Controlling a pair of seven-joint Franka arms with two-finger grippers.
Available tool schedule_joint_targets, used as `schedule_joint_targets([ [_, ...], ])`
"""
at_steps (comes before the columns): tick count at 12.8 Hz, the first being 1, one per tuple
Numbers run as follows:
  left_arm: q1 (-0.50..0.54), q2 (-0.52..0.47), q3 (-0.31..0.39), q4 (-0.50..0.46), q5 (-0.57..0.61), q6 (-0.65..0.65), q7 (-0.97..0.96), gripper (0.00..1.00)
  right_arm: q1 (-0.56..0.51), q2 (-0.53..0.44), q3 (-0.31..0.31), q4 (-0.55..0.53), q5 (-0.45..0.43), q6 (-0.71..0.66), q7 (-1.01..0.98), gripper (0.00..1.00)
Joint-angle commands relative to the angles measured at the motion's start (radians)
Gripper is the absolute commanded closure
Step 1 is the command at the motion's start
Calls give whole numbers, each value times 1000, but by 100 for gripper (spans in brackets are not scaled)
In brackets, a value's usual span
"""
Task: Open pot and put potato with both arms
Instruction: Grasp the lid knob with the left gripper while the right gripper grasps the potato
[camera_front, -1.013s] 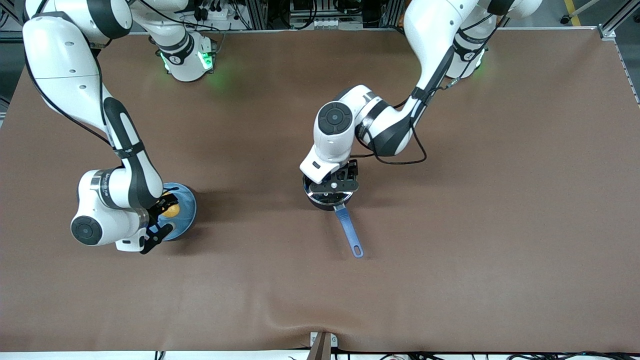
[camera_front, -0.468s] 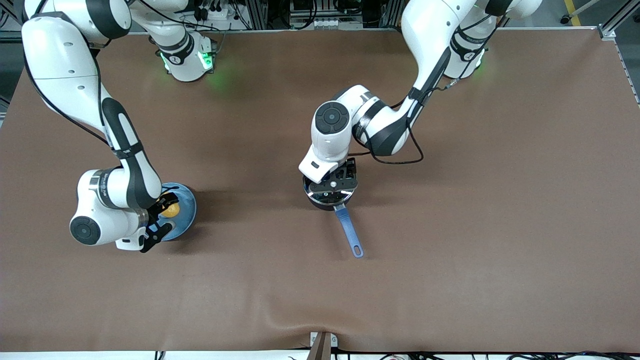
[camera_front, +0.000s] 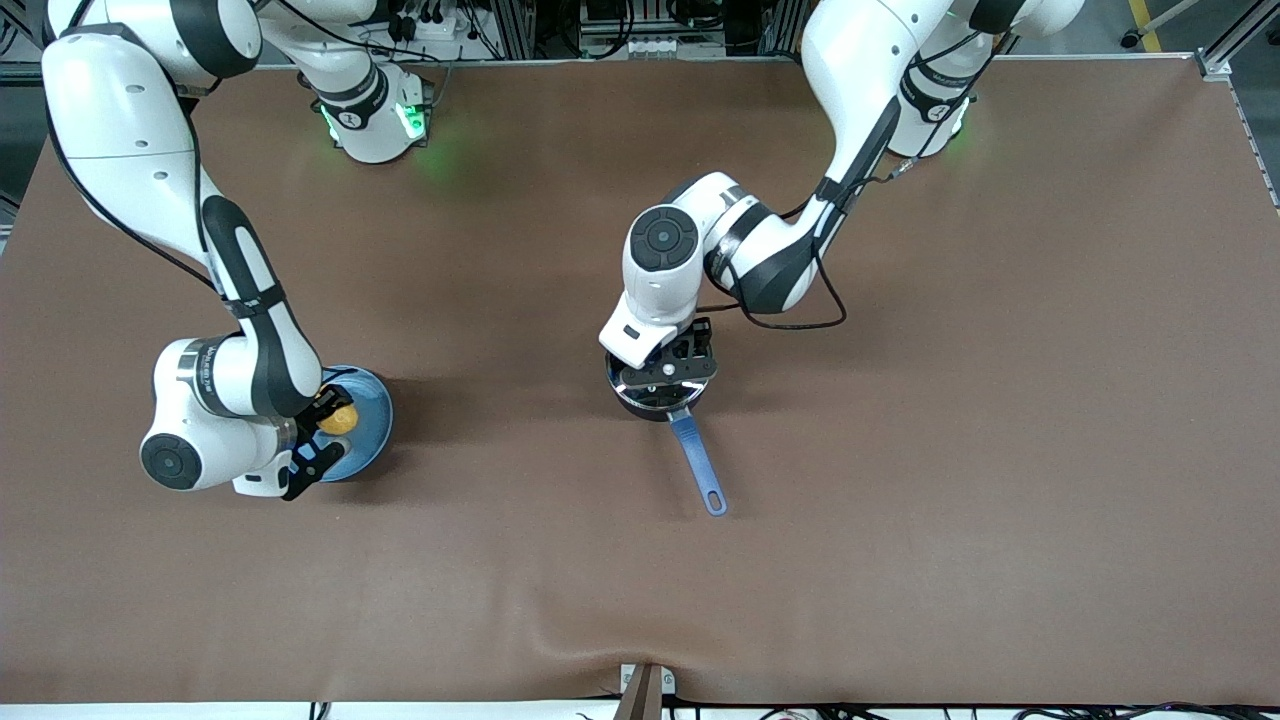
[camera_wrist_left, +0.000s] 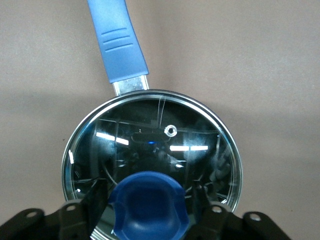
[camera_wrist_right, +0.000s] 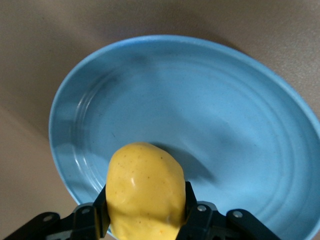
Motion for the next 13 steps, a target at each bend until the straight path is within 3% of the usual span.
schedule_joint_targets([
  [1, -3, -1, 4, 9, 26, 0, -22, 97, -8, -31, 11, -11, 15, -7, -16, 97],
  [7, 16, -72, 7, 18, 18, -1, -10, 100, 29, -106, 46, 80, 45, -32, 42, 100],
  [13, 153, -201, -2, 15, -67, -66, 166, 100, 128, -156, 64, 104, 136, -30, 230, 100],
])
